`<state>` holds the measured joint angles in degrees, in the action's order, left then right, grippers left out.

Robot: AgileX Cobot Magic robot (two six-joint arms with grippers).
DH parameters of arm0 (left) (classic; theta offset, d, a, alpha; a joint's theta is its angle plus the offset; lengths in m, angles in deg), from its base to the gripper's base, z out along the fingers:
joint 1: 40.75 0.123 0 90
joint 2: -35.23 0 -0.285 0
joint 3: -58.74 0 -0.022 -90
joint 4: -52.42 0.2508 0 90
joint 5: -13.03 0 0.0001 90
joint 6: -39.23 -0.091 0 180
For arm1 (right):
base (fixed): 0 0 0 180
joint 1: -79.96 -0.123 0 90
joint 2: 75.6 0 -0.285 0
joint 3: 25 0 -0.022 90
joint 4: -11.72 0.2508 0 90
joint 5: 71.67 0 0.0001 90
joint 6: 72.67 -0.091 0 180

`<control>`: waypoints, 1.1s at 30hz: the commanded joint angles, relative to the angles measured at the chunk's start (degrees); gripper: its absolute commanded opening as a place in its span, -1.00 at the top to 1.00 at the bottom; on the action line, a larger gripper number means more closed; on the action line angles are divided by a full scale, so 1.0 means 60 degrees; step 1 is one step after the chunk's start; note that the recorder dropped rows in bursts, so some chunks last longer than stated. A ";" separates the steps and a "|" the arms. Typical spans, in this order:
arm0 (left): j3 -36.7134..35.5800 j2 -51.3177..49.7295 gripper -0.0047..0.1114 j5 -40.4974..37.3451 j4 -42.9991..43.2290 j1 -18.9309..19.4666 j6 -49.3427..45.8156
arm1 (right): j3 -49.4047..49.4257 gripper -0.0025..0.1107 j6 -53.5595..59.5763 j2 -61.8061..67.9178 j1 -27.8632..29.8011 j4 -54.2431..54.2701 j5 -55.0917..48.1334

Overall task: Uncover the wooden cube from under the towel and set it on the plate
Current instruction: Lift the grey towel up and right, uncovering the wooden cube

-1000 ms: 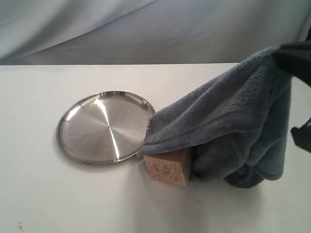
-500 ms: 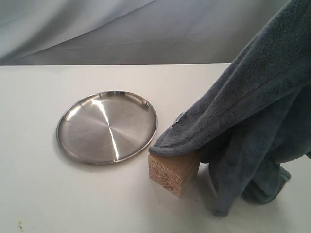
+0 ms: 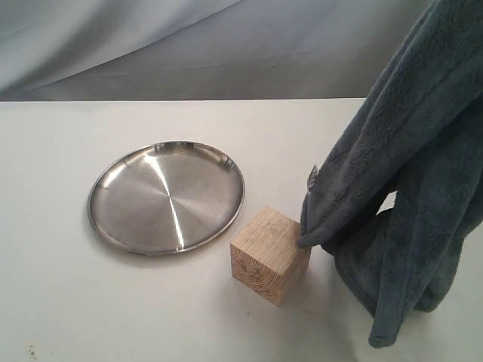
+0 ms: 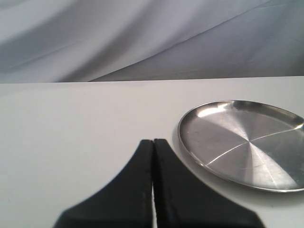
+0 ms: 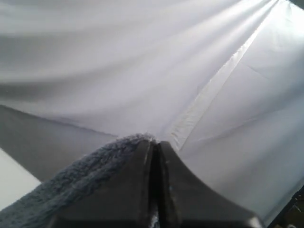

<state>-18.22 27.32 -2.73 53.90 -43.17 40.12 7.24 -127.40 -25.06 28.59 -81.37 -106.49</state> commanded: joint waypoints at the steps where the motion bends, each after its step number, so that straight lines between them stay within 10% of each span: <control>1: -0.0043 0.0021 0.92 0.0085 0.0000 0.0023 0.0071 | -0.0164 0.96 -0.1568 -0.0078 0.0004 -0.1144 -0.0293; 16: -0.0043 0.0021 0.92 0.0085 0.0000 0.0023 0.0071 | -0.2674 0.96 -0.1986 0.3318 0.1273 -0.1144 -0.1549; 23: -0.0043 0.0021 0.92 0.0085 0.0000 0.0023 0.0071 | -0.3961 0.96 -0.3843 0.5360 0.3797 -0.1144 0.1260; 33: -0.0043 0.0021 0.92 0.0085 0.0000 0.0023 0.0071 | -0.3961 0.96 -0.4279 0.7125 0.4920 -0.0529 0.3287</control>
<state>-18.22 27.32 -2.73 53.90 -43.17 40.12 -16.06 -152.13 15.96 56.69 -86.97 -90.76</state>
